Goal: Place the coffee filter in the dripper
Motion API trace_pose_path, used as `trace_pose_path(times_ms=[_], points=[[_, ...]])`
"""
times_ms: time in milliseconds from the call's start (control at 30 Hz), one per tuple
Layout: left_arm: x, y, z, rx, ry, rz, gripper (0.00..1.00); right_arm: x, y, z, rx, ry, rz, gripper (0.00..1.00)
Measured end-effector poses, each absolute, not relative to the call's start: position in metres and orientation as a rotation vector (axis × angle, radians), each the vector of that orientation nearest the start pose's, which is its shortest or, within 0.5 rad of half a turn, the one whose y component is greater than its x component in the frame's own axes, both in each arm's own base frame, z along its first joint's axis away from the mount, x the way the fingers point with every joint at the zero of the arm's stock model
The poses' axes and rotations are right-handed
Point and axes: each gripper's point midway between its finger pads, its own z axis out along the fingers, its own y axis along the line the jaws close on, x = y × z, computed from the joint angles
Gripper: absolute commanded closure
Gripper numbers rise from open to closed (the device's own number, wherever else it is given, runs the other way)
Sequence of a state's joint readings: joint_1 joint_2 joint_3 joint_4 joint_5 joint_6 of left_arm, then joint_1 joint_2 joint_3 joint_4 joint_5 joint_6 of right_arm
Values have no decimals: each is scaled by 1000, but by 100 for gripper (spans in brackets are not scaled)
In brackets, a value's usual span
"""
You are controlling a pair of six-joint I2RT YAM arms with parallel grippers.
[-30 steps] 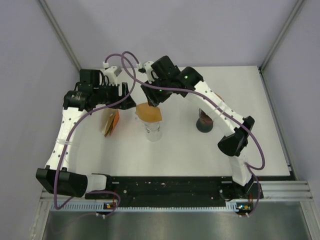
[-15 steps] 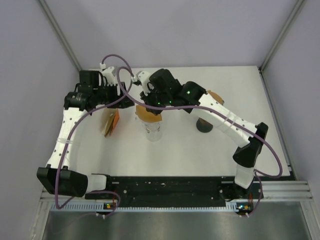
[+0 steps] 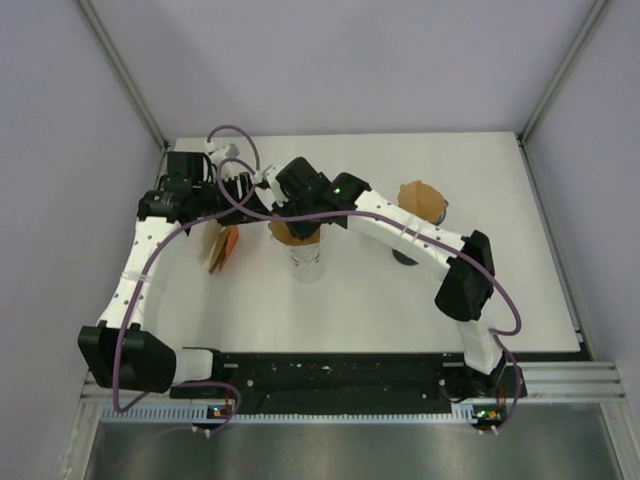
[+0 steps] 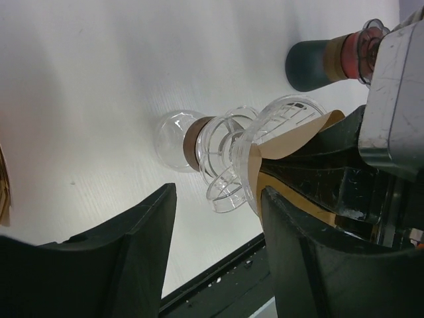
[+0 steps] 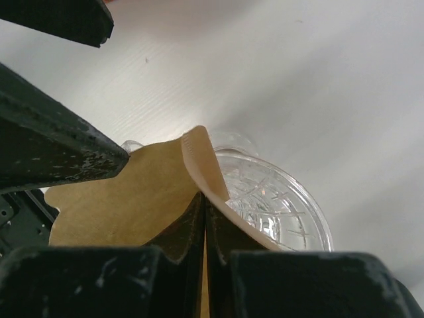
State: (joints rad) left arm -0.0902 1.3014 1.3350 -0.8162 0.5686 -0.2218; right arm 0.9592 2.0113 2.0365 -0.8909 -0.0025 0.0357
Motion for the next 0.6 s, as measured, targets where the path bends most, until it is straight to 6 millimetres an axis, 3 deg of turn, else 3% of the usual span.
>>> trace_pose_path(times_ms=[600], points=[[308,-132,227,25,2395,-885,48,288,424,170,-1121,2305,463,100]])
